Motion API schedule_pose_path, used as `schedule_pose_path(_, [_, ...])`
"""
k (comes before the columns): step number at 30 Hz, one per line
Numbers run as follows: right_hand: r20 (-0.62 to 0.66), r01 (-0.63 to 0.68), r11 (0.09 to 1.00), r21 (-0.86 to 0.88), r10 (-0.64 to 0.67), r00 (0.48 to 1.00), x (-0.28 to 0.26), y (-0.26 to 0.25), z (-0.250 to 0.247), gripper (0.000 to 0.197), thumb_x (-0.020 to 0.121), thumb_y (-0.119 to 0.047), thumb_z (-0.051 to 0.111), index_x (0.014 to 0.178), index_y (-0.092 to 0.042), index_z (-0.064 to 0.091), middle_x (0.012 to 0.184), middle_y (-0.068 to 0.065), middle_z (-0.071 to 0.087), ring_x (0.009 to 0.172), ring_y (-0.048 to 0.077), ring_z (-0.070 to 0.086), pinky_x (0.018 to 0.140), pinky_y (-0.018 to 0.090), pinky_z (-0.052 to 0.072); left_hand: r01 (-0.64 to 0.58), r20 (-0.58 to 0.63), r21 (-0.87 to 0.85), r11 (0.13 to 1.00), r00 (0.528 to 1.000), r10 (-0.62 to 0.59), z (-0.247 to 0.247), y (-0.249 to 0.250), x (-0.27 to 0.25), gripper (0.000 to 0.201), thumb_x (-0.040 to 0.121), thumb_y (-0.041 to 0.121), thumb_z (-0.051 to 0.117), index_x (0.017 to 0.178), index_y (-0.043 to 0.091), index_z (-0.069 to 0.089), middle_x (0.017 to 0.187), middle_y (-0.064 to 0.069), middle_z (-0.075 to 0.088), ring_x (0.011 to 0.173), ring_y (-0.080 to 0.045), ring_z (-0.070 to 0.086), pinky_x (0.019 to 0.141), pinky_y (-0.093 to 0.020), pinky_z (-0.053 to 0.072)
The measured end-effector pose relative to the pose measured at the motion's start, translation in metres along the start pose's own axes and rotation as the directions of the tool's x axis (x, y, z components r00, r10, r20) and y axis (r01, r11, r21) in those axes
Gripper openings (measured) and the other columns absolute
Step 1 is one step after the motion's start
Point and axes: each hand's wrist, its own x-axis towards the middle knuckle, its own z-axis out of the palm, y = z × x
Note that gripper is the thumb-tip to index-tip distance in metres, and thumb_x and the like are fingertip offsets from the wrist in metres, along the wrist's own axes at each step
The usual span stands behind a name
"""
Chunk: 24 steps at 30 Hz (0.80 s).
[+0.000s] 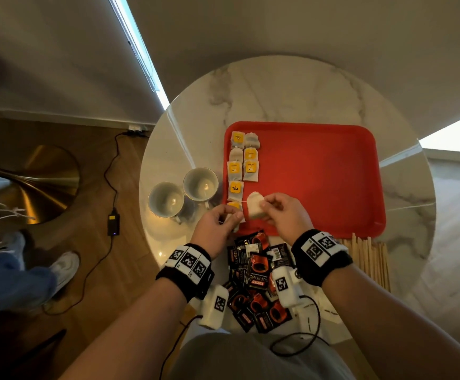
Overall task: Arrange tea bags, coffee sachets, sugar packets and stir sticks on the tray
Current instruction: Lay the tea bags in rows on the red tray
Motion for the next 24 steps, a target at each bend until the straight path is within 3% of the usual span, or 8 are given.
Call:
schedule_pose_path(4, [-0.068,-0.059,0.998,0.007,0.059,0.996,0.033,-0.002,0.001,0.003,0.098,-0.025,0.064,0.095,-0.026,0.066,0.091,-0.002,0.072,0.086,0.024,0.072,0.083,0.049,0.06,0.049,0.013,0.018,0.999,0.999,-0.049,-0.002,-0.007,0.002,0.01,0.093,0.02,0.069,0.101,0.014,0.07,0.081,0.004,0.067,0.066,-0.004,0.059,0.061,-0.017,0.048])
schedule_pose_path(10, [-0.065,-0.098,0.995,0.014,0.099,0.993,0.061,-0.003,0.02,0.003,0.098,-0.02,0.063,0.099,-0.018,0.065,0.083,0.005,0.073,0.07,0.016,0.069,0.079,0.046,0.062,0.112,0.025,-0.006,0.994,0.993,-0.112,-0.007,-0.019,0.004,0.035,0.082,0.014,0.081,0.112,0.019,0.063,0.109,-0.001,0.069,0.09,-0.012,0.068,0.075,-0.019,0.055])
schedule_pose_path(13, [-0.076,-0.109,0.994,-0.023,0.107,0.991,0.069,0.003,0.026,0.002,0.096,-0.022,0.065,0.096,-0.022,0.063,0.08,0.004,0.074,0.073,0.019,0.073,0.08,0.046,0.061,0.128,0.037,-0.001,0.992,0.991,-0.128,-0.011,-0.022,0.003,0.046,0.079,0.01,0.084,0.117,0.018,0.06,0.108,-0.002,0.069,0.093,-0.015,0.068,0.079,-0.021,0.057])
schedule_pose_path(16, [-0.102,-0.117,0.988,-0.1,0.107,0.989,0.071,0.004,0.026,0.012,0.09,-0.031,0.071,0.096,-0.024,0.063,0.08,-0.004,0.07,0.076,0.017,0.072,0.082,0.042,0.06,0.141,0.055,-0.004,0.99,0.989,-0.141,-0.012,-0.022,0.003,0.05,0.076,0.006,0.084,0.118,0.021,0.059,0.111,-0.006,0.068,0.099,-0.02,0.068,0.086,-0.03,0.057])
schedule_pose_path(19, [-0.138,-0.141,0.965,-0.22,0.112,0.984,0.065,-0.001,0.017,0.028,0.088,-0.043,0.073,0.102,-0.02,0.065,0.08,-0.012,0.062,0.084,0.014,0.065,0.081,0.033,0.054,0.14,0.072,-0.034,0.989,0.988,-0.138,-0.008,-0.017,0.002,0.048,0.079,0.0,0.08,0.118,0.018,0.057,0.108,-0.004,0.066,0.094,-0.017,0.067,0.074,-0.021,0.056])
schedule_pose_path(21, [-0.15,-0.127,0.957,-0.261,0.09,0.985,0.054,-0.009,0.008,0.036,0.087,-0.051,0.072,0.104,-0.02,0.064,0.085,-0.012,0.062,0.086,0.013,0.063,0.08,0.032,0.052,0.131,0.067,-0.058,0.99,0.99,-0.127,-0.003,-0.011,0.001,0.047,0.082,-0.004,0.077,0.118,0.018,0.055,0.099,-0.001,0.065,0.087,-0.013,0.065,0.067,-0.018,0.056])
schedule_pose_path(24, [-0.051,-0.029,0.97,-0.241,0.017,0.999,0.03,-0.016,-0.002,0.037,0.089,-0.057,0.068,0.101,-0.023,0.067,0.089,-0.012,0.068,0.081,0.005,0.063,0.072,0.021,0.051,0.095,0.046,-0.076,0.993,0.995,-0.091,0.004,-0.003,0.004,0.049,0.084,-0.005,0.073,0.122,0.019,0.053,0.089,0.0,0.067,0.081,-0.009,0.067,0.07,-0.017,0.055])
